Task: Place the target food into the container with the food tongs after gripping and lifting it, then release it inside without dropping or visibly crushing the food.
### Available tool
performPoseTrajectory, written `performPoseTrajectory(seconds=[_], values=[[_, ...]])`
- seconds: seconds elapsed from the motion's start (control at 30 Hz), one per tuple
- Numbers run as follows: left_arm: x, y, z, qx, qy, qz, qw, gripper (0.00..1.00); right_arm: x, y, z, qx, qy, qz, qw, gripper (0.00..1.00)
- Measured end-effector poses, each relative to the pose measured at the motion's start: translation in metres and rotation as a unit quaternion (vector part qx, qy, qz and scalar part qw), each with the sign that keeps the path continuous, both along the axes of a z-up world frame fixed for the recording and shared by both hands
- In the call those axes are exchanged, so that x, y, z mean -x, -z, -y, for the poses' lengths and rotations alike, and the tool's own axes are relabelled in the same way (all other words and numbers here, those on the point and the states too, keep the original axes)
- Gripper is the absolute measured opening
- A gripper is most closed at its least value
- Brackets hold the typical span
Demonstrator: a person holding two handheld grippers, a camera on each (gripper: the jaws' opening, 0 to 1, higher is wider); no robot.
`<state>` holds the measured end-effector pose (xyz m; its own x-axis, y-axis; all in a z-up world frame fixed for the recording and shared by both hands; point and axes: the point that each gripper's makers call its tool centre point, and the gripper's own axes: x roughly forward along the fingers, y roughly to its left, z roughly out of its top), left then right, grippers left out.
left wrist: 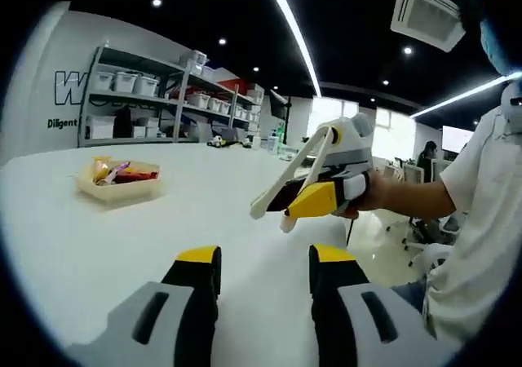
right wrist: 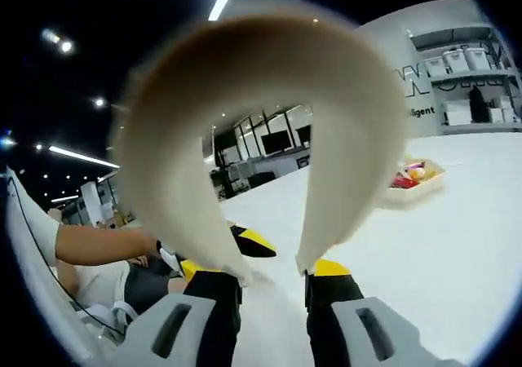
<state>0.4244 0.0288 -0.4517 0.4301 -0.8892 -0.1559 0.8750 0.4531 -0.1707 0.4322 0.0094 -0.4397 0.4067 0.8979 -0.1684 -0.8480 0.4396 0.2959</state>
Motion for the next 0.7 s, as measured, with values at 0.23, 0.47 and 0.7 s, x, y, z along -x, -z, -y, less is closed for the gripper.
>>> performPoseTrajectory(seconds=[0.23, 0.47, 0.7], values=[[0.011, -0.014, 0.011, 0.032, 0.034, -0.003, 0.9989, 0.32, 0.011, -0.005, -0.005, -0.021, -0.025, 0.003, 0.9995, 0.25], [0.02, -0.014, 0.015, 0.042, 0.06, -0.013, 0.9973, 0.14, 0.017, -0.01, -0.008, -0.036, -0.042, 0.001, 0.9985, 0.25], [0.033, -0.021, 0.017, 0.058, 0.091, -0.02, 0.994, 0.06, 0.025, -0.013, -0.016, -0.057, -0.067, -0.014, 0.996, 0.25]])
